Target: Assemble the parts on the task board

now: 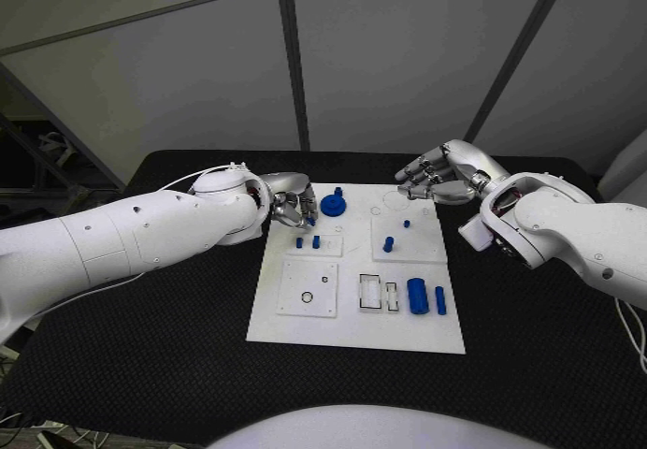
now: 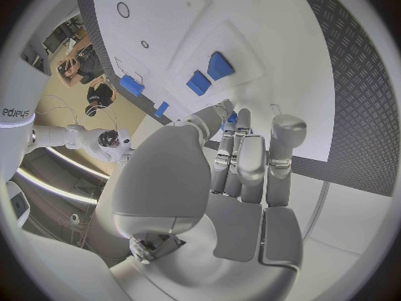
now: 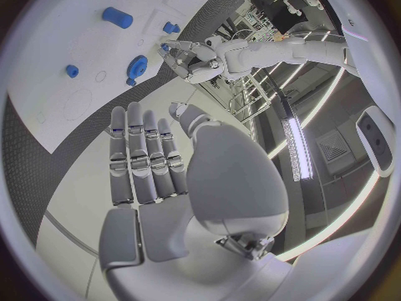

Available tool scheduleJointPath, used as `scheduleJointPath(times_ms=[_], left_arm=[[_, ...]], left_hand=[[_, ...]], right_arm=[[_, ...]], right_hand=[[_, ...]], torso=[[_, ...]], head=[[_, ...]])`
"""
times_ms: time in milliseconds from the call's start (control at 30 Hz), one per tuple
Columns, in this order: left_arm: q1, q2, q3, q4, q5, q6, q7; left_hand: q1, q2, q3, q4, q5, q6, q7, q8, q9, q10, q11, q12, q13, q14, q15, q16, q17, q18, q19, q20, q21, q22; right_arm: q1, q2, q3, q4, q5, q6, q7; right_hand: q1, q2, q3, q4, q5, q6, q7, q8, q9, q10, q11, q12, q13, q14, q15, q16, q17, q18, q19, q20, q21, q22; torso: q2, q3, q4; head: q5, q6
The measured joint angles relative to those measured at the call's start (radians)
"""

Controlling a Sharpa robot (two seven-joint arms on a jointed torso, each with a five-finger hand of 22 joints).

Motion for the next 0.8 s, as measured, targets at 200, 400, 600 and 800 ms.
scheduleJointPath(times_ms=[200,400,600,800], left_arm=[[0.000,-0.002,0.000,0.002,0.000,-0.005,0.001],[-0.001,-0.004,0.000,0.002,0.000,-0.012,0.003],[-0.001,-0.008,0.000,0.009,0.000,-0.026,0.008],[-0.001,-0.017,0.001,0.017,0.005,-0.042,0.017]], left_hand=[[0.000,0.000,0.002,-0.002,0.000,0.011,-0.002,0.000,0.001,0.009,-0.002,0.000,0.001,0.004,-0.004,0.003,0.004,0.000,0.007,0.000,0.010,0.010],[0.000,0.000,0.003,-0.003,0.000,0.016,-0.004,-0.002,0.002,0.016,-0.002,0.000,0.002,0.004,-0.004,0.007,0.004,0.000,0.010,-0.002,0.016,0.015],[0.000,0.000,0.003,-0.003,0.000,0.022,-0.005,-0.004,0.003,0.020,-0.006,0.000,0.003,0.007,-0.007,0.015,0.011,0.000,0.014,0.000,0.025,0.022],[-0.003,0.003,0.003,-0.003,0.000,0.027,-0.004,-0.004,0.003,0.020,-0.006,0.000,0.003,0.010,-0.005,0.015,0.012,0.000,0.018,-0.004,0.025,0.024]], right_arm=[[0.000,0.001,0.000,-0.001,0.000,0.000,0.000],[0.000,0.002,0.000,-0.001,0.000,0.001,0.000],[0.000,0.002,0.000,-0.002,0.000,0.001,0.000],[0.000,0.002,0.000,-0.003,0.000,0.002,0.000]], right_hand=[[0.000,0.000,0.000,0.000,0.000,0.000,0.000,0.000,0.000,0.000,0.000,0.000,0.000,0.000,0.000,0.000,0.000,0.000,0.000,0.000,0.000,0.000],[0.000,0.000,0.000,0.000,0.000,0.000,0.000,0.000,0.000,0.000,0.000,0.000,0.000,0.000,0.000,-0.001,0.000,0.000,0.002,0.002,0.000,0.000],[0.000,0.000,0.000,0.000,0.000,0.000,0.000,0.000,0.000,0.000,0.000,0.000,-0.002,0.000,0.000,-0.004,0.000,0.000,0.004,0.004,0.000,0.000],[0.000,0.000,0.000,0.000,0.000,0.000,0.000,0.000,0.000,0.000,0.000,0.000,-0.002,0.000,0.000,-0.004,0.000,0.000,0.004,0.004,0.000,0.000]], torso=[[0.000,-0.0003,0.0004],[0.000,-0.0002,0.0004],[0.000,0.0000,0.0007],[-0.001,0.0000,0.0007]], head=[[0.001,0.000],[0.002,0.000],[0.002,0.001],[0.003,0.002]])
